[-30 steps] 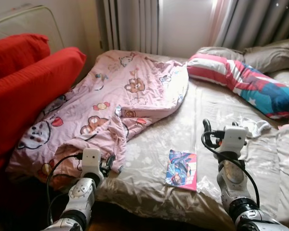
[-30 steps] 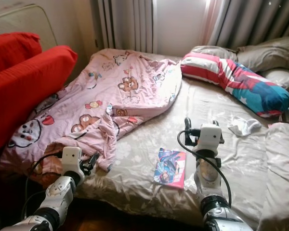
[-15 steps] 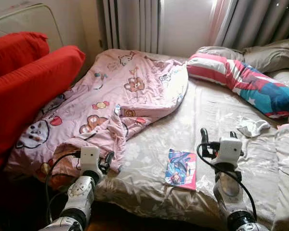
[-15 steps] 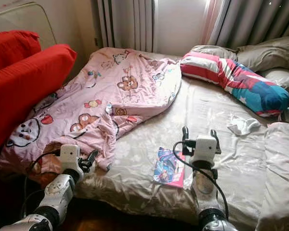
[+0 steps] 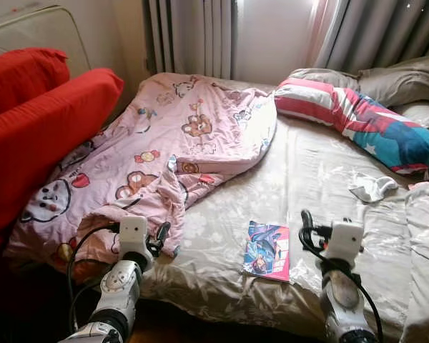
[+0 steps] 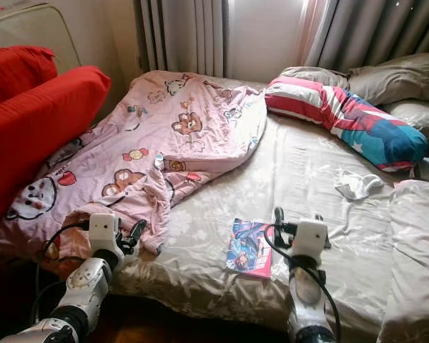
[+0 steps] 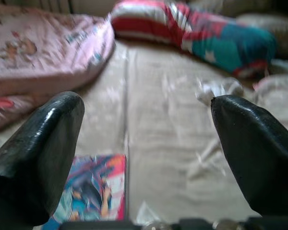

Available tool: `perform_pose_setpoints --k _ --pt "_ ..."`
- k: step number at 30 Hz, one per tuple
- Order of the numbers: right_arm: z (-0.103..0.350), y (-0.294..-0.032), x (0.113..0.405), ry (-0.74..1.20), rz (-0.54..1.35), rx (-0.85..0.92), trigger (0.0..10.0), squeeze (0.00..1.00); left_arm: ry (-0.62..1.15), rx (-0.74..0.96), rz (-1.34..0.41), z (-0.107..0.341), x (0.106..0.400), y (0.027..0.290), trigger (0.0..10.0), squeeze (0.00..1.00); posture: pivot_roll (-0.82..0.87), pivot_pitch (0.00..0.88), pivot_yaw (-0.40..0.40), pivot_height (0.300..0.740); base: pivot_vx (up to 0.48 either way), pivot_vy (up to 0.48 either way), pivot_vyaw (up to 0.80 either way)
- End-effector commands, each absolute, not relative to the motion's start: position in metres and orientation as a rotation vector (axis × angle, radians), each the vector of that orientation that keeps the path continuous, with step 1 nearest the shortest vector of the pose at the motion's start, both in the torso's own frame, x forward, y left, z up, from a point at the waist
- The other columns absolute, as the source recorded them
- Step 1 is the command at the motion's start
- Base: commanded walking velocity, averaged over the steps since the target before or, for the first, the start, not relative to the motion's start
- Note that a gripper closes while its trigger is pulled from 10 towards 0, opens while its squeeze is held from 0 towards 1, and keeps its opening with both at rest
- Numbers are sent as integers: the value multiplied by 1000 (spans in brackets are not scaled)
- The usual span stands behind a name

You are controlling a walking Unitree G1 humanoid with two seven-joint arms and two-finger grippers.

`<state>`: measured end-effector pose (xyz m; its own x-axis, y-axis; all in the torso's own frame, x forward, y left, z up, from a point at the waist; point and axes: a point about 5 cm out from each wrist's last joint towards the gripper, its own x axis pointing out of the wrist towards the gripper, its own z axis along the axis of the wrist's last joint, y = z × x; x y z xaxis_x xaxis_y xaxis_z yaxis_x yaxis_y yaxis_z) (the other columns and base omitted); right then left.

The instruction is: Clean up the room

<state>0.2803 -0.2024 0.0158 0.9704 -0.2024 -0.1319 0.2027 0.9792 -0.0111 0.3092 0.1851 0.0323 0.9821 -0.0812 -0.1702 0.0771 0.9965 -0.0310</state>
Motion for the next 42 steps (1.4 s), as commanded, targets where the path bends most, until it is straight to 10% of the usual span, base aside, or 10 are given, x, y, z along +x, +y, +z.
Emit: perform_pose_setpoints --k 1,21,42 --pt "1 -200 272 235 -159 7 10000 0 194 -16 -85 28 305 186 10000 0 -49 0 -31 740 0 0 0" --pt "-19 -206 265 449 -173 94 10000 0 358 -28 -62 7 294 190 10000 0 -37 0 -39 740 0 0 0" --pt "-20 -213 268 527 -155 87 10000 0 351 -12 -67 7 295 188 10000 0 -36 6 -45 740 0 -91 -750"
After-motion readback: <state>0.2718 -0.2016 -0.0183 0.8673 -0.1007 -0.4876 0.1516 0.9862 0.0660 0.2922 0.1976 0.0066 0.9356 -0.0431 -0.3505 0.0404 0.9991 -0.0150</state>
